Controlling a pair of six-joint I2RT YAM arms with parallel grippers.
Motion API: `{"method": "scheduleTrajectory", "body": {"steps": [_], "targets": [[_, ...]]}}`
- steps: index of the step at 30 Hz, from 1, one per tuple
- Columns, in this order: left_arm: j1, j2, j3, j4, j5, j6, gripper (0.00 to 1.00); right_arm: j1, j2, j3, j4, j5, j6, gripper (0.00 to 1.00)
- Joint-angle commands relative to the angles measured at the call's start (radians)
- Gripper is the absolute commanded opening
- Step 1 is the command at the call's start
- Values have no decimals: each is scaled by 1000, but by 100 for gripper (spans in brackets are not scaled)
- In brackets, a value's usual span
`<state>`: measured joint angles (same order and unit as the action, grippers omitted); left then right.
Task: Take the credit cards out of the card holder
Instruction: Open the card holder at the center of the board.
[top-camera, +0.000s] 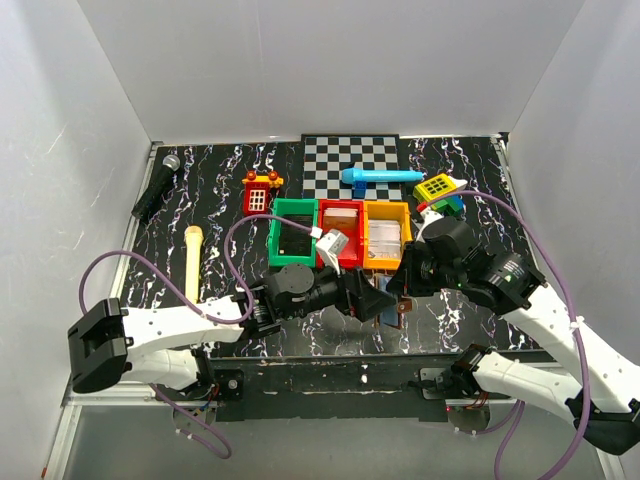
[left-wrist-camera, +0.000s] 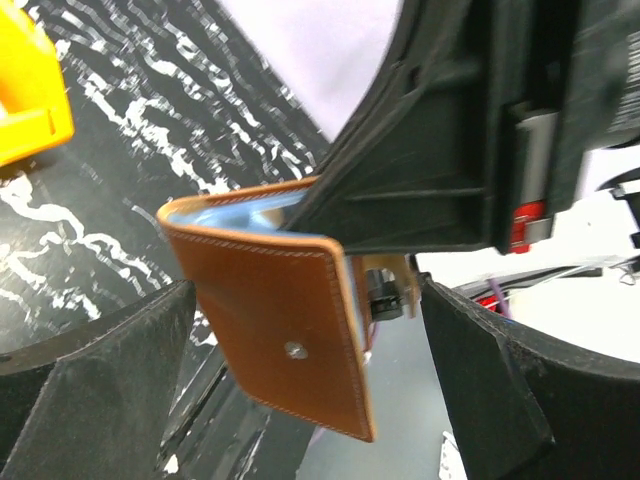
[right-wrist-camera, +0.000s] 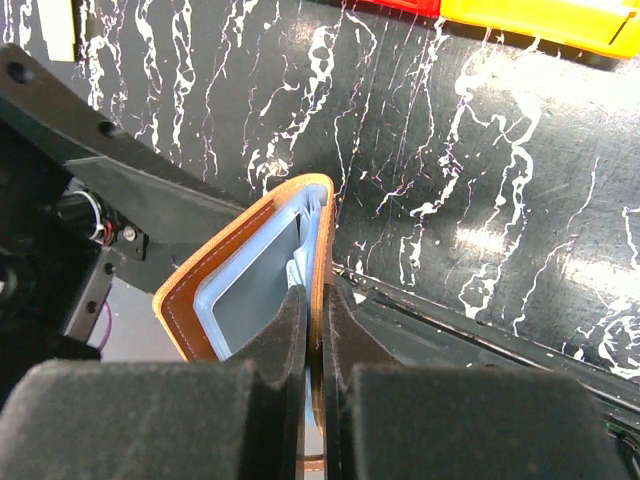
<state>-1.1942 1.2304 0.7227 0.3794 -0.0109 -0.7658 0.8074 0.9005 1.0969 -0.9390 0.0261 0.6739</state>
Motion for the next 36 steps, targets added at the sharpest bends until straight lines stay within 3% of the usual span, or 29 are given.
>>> {"method": "scheduleTrajectory", "body": {"steps": [1, 4, 11, 18, 25, 26, 30, 33, 34, 36], "targets": [[-16, 0, 20, -125, -73, 0, 94, 6, -25, 35, 48, -8, 16, 1], [-18, -12, 6, -138, -92, -6, 88, 6, -31, 34, 54, -18, 19, 1], [-18, -32, -3, -152, -112, -12, 59, 10, -34, 32, 63, -48, 27, 1], [-18, -72, -29, -158, -136, -12, 38, 15, -55, 14, 77, -66, 21, 1], [-18, -141, -71, -180, -188, 16, 1, 16, -101, -40, 143, -124, 18, 1], [-16, -155, -77, -188, -201, 17, 0, 13, -101, -43, 147, -132, 18, 6], [-18, -192, -65, -266, -236, 29, 0, 15, -129, -42, 149, -124, 3, 46], [-18, -195, -11, -374, -256, 26, 0, 15, -166, -40, 173, -129, -19, 63], [-18, -189, 6, -431, -261, 20, 0, 15, -169, -34, 177, -135, -28, 79], [-18, -172, 50, -500, -262, 2, 0, 15, -160, -22, 172, -158, -49, 86]]}}
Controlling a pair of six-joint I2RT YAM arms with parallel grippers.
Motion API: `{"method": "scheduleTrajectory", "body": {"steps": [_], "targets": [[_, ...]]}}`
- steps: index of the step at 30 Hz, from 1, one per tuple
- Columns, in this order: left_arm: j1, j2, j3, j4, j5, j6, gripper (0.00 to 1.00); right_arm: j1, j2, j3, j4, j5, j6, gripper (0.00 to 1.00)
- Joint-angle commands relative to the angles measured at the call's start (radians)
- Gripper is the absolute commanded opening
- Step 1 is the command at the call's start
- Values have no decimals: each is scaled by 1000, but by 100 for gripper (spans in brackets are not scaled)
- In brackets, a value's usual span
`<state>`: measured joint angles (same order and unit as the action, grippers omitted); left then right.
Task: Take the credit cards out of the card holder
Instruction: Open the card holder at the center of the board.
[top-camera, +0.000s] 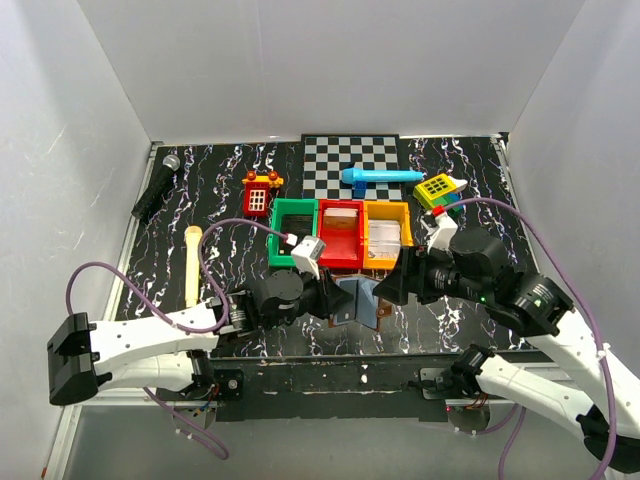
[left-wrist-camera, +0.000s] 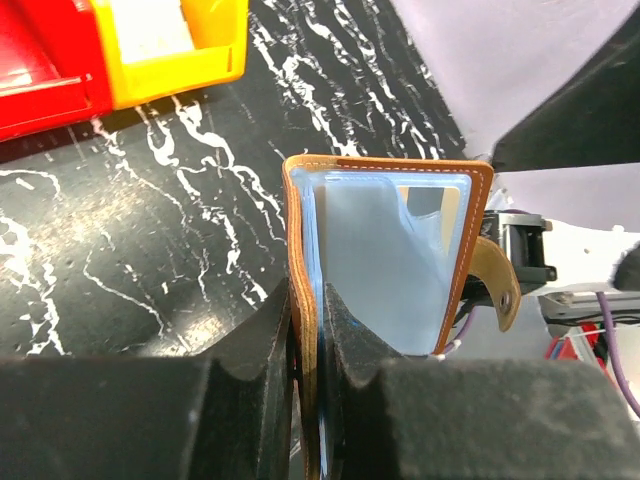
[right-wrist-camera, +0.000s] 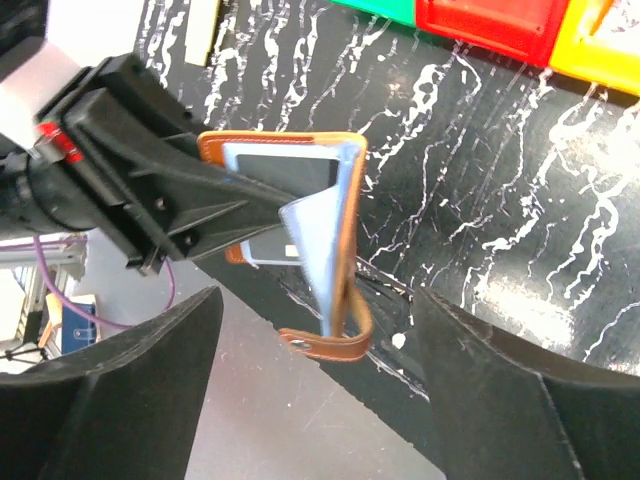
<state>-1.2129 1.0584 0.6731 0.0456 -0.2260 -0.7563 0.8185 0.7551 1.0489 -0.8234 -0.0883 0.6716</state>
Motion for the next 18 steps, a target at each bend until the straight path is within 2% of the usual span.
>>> {"method": "scheduleTrajectory", "body": {"steps": [1, 8, 13, 18], "targets": [[1, 6, 115, -183, -42, -12, 0, 7, -2, 29, 52, -53, -55, 87], [1, 48, 215, -283, -22, -34, 0, 94, 79, 48, 21, 21, -76, 90], [0, 31, 226, -288, -6, -38, 0, 122, 127, 57, -22, 145, -63, 91], [0, -3, 206, -276, 11, -43, 0, 122, 112, 31, 13, 167, -53, 91]]}}
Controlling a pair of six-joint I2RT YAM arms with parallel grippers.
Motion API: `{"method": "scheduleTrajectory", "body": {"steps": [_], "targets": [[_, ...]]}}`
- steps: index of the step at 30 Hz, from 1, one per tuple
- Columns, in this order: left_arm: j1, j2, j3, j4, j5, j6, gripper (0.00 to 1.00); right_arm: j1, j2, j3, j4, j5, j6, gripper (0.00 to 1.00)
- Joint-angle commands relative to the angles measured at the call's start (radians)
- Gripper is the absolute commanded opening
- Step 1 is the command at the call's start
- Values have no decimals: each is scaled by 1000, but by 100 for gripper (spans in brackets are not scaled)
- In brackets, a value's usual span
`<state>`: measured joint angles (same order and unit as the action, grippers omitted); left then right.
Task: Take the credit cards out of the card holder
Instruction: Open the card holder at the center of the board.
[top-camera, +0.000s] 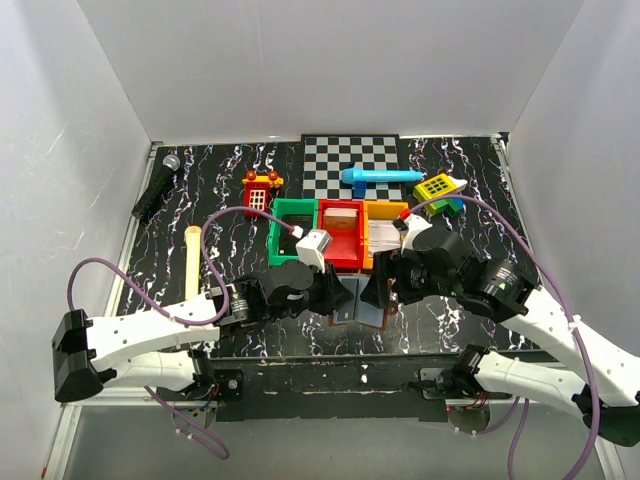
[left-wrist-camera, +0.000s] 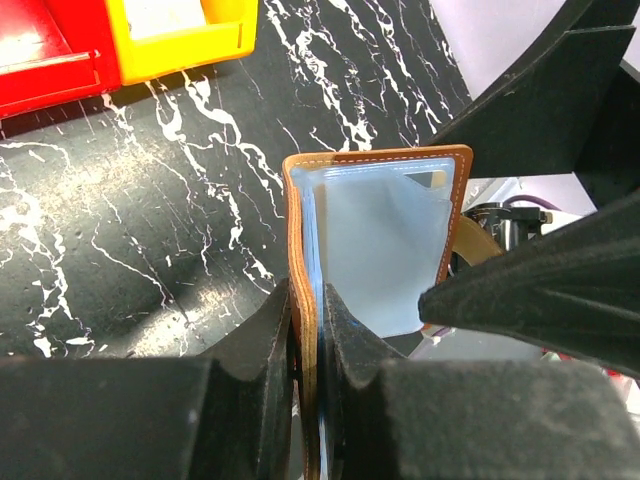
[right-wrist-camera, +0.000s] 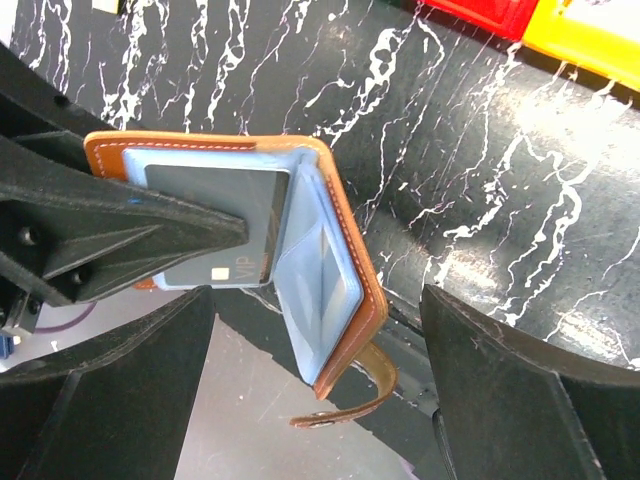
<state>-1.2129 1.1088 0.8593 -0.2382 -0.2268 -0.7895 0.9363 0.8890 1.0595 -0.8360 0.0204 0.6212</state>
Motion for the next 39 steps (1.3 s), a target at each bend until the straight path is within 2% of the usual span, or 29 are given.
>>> {"method": "scheduleTrajectory", "body": {"steps": [1, 3, 5, 7, 11, 13, 20, 21, 22, 23, 24, 26, 34, 39], "targets": [[0, -61, 12, 14, 15, -10, 0, 4, -24, 19, 34, 58, -3, 88], [0, -75, 0, 23, 18, -11, 0, 4, -24, 14, 43, 43, -6, 77], [0, -86, -11, 33, 24, -11, 0, 4, -21, 11, 49, 30, -3, 58], [0, -96, -17, 39, 29, -11, 0, 4, -22, 8, 54, 23, -2, 43], [0, -118, -42, 54, 29, -13, 0, 2, -50, -7, 72, 13, 6, 27], [0, -138, -54, 62, 24, -13, 0, -1, -83, -29, 106, -11, 9, 2], [0, -199, -112, 76, 1, -16, 0, -25, -157, -85, 230, -151, 17, 1], [0, -208, -118, 76, -2, -19, 0, -27, -160, -87, 230, -154, 18, 7], [0, -214, -123, 76, -5, -19, 0, -28, -166, -89, 232, -157, 18, 34], [0, -222, -128, 73, -5, -19, 0, -30, -176, -92, 230, -158, 18, 54], [0, -225, -131, 70, -9, -19, 0, -30, -185, -92, 232, -152, 18, 68], [0, -233, -126, 56, -11, -20, 0, -34, -194, -89, 235, -149, 14, 82], [0, -240, -121, 68, 4, -17, 0, -36, -134, -70, 227, -172, 18, 85], [0, -257, -137, 77, 15, -19, 0, -37, -98, -72, 206, -157, 31, 81]]}}
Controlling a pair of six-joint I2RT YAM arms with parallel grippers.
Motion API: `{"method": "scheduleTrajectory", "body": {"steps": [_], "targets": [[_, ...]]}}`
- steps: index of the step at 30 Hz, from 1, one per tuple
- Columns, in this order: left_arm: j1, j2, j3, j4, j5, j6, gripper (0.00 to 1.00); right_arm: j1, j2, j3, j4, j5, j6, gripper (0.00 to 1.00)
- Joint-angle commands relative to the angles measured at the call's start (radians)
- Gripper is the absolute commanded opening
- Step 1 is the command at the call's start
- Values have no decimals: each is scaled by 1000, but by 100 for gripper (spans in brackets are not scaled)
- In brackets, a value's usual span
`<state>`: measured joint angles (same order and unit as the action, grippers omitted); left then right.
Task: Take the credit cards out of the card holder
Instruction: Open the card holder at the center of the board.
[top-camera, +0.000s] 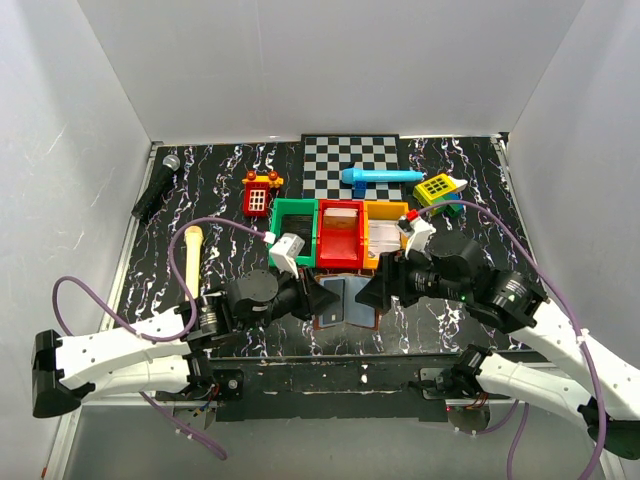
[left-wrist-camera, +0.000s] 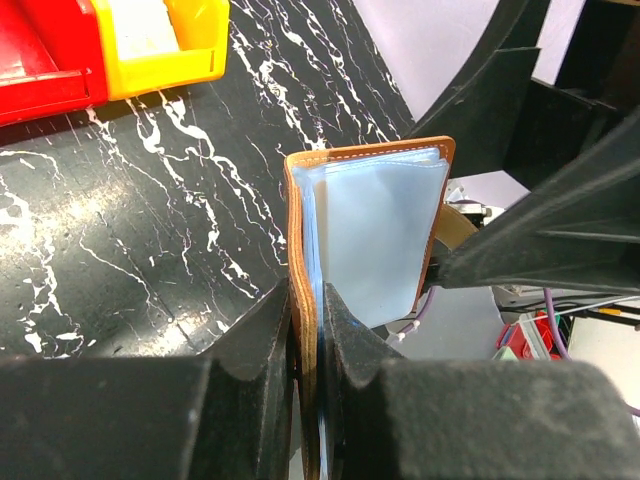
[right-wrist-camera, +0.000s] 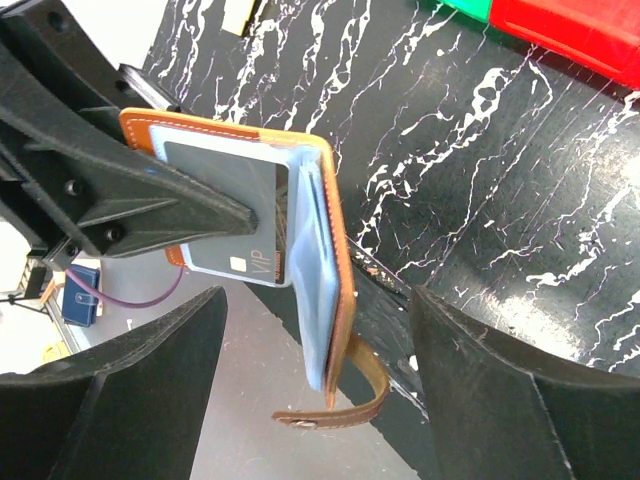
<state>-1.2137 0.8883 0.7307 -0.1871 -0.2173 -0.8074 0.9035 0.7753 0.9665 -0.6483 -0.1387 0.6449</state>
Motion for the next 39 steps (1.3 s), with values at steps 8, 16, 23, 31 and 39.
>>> {"method": "scheduleTrajectory", "body": {"steps": [8, 16, 23, 31, 39], "targets": [[0, -55, -42, 37, -2, -9, 0, -18, 12, -2, 42, 7, 33, 20], [0, -43, -86, -3, -66, -32, 0, -22, -47, 106, -63, 68, -85, 79], [8, 37, -120, 30, -125, -105, 0, -23, 28, 11, 80, -125, -32, 60], [108, 161, -194, 181, 8, -110, 0, 3, 85, -201, 297, -119, 98, 22], [149, 222, -217, 250, 53, -98, 0, 2, 231, -252, 341, -58, 107, 13]]}}
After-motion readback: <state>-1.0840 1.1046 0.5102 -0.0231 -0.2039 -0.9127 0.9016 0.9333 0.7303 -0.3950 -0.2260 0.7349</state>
